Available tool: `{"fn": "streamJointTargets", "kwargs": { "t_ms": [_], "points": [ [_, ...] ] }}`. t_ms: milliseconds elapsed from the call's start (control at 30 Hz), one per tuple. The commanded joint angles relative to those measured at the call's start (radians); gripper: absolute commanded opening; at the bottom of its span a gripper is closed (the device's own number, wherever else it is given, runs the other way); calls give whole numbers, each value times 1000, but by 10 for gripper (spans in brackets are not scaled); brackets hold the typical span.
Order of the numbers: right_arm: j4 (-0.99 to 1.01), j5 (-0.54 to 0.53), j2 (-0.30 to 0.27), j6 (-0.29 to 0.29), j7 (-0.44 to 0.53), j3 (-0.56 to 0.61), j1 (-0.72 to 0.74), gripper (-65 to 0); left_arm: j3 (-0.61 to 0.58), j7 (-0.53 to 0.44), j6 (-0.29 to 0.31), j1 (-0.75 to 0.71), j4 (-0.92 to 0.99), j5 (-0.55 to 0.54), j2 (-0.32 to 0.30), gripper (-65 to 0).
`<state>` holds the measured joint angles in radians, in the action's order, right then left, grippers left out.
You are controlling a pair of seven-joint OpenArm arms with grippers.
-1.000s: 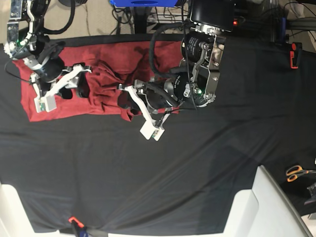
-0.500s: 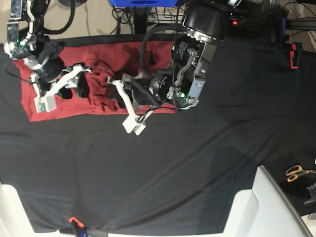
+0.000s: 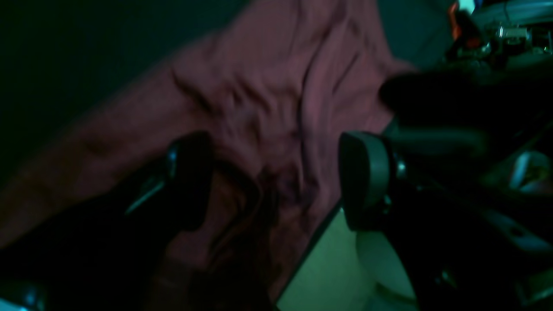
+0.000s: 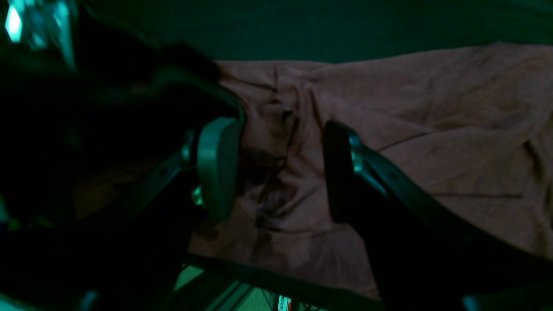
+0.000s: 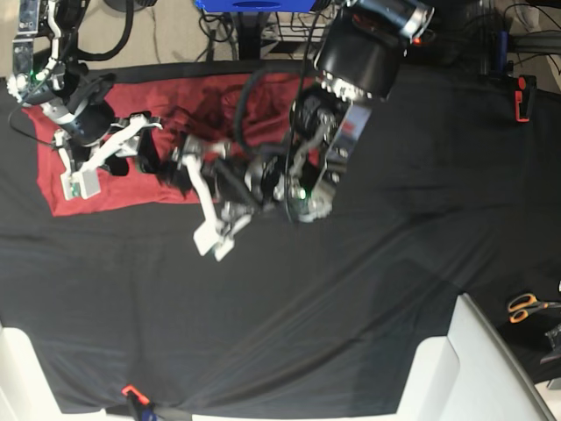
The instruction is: Fold the T-shirt properly
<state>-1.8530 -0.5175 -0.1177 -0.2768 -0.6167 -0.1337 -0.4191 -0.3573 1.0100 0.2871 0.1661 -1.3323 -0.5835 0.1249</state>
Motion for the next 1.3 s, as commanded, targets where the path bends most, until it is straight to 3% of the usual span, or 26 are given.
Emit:
{"fn": "streamJointTargets", "kwargs": {
  "t_ms": [0,167,233,300,367,400,500,600,667,767,867,1133,1267],
  "points": [
    [-18,-14,-6,-6,17,-1,6,-350,7,-18,10,17,-48,-62,11,-214],
    [-35,-8,-9,-6,16,30,6,-350,113,-12,7,23,-238,-123,-67,-217],
    [-38,-8,-44,-6,16,76,7,-350,191,0,7,-4,-307,-129,-127,-239],
    [-40,-7,-93,-6,16,144,32,-350,303,34,7,-53,-372,-129,-184,-365],
    [-40,-5,-141,-2,16,208,70,-351,444,46,7,-135,-421,-128,-256,-592],
    [-40,-5,-159,0,16,231,90,-351,513,46,8,-179,-431,-128,-290,-650],
    [-38,30,-199,37,14,288,154,-351,728,42,13,-302,-438,-128,-382,-650],
    [-37,162,-231,67,13,403,217,-345,881,40,31,-426,-438,-128,-460,-650],
    [-27,270,-234,67,-13,504,259,-344,976,28,103,-511,-436,-126,-486,-650],
    [13,386,-208,66,-150,627,335,-348,1093,-29,220,-603,-431,-123,-480,-650],
    [59,454,-196,66,-194,725,378,-348,1141,-70,288,-664,-415,-123,-479,-650],
    [195,455,-118,61,-196,751,458,-348,1139,-110,294,-681,-339,-122,-442,-650],
    [253,455,-81,-12,-196,750,493,-348,1137,-110,294,-678,-339,-122,-410,-650]
  ]
}}
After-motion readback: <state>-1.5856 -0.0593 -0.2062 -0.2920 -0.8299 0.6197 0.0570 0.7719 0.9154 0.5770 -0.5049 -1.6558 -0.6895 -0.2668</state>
